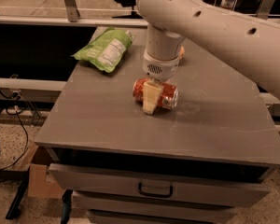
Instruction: Place coke can upright
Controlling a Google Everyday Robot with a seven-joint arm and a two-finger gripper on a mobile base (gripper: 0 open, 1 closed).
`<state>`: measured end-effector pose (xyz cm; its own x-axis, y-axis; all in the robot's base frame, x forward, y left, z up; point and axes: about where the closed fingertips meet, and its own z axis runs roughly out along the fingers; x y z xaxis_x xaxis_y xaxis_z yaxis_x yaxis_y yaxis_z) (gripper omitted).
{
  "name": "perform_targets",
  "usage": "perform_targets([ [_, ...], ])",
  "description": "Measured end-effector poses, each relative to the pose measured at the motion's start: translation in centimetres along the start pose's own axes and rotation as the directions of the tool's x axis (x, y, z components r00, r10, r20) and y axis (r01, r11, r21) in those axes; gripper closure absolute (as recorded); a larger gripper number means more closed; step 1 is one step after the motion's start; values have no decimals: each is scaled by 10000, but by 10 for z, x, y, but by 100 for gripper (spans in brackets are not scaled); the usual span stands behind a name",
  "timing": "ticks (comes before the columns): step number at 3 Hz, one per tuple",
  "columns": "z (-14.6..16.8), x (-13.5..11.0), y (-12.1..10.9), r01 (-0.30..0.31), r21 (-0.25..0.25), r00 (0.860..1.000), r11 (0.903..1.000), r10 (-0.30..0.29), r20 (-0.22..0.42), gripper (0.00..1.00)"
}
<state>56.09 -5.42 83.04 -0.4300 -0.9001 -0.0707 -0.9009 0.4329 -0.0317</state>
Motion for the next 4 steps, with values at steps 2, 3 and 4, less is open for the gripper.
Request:
perform_targets([
  [2,-49,-2,-5,14,213,9914,9998,-41,1305,95],
  [3,-81,-4,-7,564,256,9328,9981,-618,3552,100],
  [4,-103,-4,-16,1066,461,7500,9932,-1108,6521,100],
])
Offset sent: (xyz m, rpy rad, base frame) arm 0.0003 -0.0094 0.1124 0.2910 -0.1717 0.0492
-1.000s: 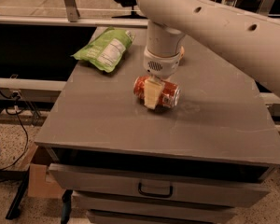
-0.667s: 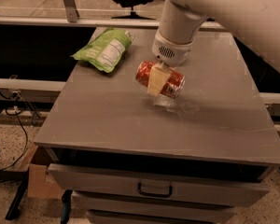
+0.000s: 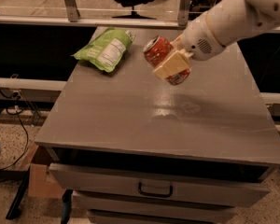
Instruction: Place coke can upright
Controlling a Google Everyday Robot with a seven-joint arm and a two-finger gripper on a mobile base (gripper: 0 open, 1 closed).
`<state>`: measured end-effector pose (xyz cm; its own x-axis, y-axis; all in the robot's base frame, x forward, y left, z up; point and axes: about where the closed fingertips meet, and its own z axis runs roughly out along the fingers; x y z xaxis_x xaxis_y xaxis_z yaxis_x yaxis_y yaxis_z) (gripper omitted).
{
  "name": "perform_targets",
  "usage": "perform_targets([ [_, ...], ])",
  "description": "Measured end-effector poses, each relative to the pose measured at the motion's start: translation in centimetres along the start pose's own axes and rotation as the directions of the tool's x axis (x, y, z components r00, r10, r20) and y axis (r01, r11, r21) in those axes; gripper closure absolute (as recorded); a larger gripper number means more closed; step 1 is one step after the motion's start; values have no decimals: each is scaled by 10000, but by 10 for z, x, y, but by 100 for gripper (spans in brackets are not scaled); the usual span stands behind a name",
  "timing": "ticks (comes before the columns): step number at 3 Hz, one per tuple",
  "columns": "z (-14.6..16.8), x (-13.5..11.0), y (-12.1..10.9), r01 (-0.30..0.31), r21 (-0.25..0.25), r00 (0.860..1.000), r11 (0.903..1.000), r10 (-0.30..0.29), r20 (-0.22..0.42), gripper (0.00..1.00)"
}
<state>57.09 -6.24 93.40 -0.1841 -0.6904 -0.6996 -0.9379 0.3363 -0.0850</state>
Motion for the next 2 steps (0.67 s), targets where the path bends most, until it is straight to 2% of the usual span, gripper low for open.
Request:
perform_targets([
  [1,-19,7,2,472,-5,9815,9989,-462,1858,100],
  [2,-28,12,4,1258,216,9680,9918,-1275,2160,100],
])
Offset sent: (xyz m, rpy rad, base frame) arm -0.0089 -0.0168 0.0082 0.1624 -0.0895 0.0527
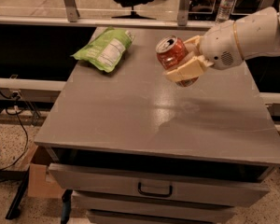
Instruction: Place coke can upright
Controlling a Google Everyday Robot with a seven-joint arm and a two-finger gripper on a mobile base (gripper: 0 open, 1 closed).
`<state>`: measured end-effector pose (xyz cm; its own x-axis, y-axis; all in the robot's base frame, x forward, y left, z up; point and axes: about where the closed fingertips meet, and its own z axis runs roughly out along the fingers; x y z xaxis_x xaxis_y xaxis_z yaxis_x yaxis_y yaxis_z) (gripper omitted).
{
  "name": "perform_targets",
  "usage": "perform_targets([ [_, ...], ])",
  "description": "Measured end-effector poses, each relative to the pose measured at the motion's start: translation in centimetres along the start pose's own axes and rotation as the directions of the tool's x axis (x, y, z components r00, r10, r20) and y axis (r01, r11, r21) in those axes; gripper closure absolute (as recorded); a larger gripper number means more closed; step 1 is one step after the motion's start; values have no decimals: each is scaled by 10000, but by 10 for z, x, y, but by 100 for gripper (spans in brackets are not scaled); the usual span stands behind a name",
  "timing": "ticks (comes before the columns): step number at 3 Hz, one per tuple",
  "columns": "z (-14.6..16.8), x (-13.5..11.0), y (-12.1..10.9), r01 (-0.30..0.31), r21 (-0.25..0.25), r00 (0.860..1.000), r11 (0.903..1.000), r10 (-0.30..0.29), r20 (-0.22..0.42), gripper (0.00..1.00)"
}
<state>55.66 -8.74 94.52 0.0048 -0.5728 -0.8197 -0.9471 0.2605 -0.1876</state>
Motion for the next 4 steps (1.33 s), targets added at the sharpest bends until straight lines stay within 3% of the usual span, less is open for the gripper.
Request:
perform_targets([
  [1,5,4,-1,-264,20,9993,9996,263,248,100],
  [2,5,14,-10,-864,124,9912,9962,847,1020,100],
  [3,7,27,-21,-1220,80,9678,9925,1171,2226,100],
  [4,11,34,-26,-1137,-13,9521,9935,1093,2855,100],
])
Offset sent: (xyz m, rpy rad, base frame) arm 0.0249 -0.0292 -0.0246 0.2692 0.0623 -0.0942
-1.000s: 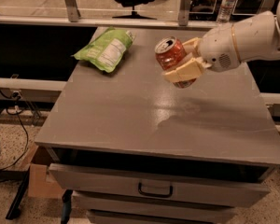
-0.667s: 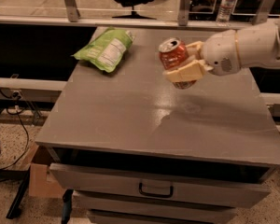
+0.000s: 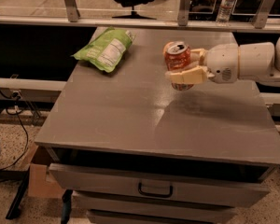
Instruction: Place coke can upright
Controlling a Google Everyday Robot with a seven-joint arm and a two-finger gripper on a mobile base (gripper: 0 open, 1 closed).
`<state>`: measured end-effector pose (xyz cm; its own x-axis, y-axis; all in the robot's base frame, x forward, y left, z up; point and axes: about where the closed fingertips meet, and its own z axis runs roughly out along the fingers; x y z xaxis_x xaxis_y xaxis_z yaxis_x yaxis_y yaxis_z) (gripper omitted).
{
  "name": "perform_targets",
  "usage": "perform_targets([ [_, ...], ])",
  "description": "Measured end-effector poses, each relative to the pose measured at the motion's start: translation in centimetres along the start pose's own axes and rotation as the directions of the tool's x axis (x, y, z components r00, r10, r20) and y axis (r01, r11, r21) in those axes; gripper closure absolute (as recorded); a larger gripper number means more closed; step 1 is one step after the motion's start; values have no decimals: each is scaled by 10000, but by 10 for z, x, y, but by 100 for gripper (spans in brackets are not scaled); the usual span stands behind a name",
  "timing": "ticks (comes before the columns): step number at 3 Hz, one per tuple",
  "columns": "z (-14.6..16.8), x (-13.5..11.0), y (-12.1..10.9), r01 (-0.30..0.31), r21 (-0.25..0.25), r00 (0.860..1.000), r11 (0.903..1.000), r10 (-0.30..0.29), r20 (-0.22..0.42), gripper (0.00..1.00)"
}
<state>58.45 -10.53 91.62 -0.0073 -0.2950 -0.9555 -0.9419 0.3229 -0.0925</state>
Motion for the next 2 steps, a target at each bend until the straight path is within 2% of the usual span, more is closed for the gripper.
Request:
perform_targets([
  [2,2,28,-4,-330,-204,9944,9992,349,999,100],
])
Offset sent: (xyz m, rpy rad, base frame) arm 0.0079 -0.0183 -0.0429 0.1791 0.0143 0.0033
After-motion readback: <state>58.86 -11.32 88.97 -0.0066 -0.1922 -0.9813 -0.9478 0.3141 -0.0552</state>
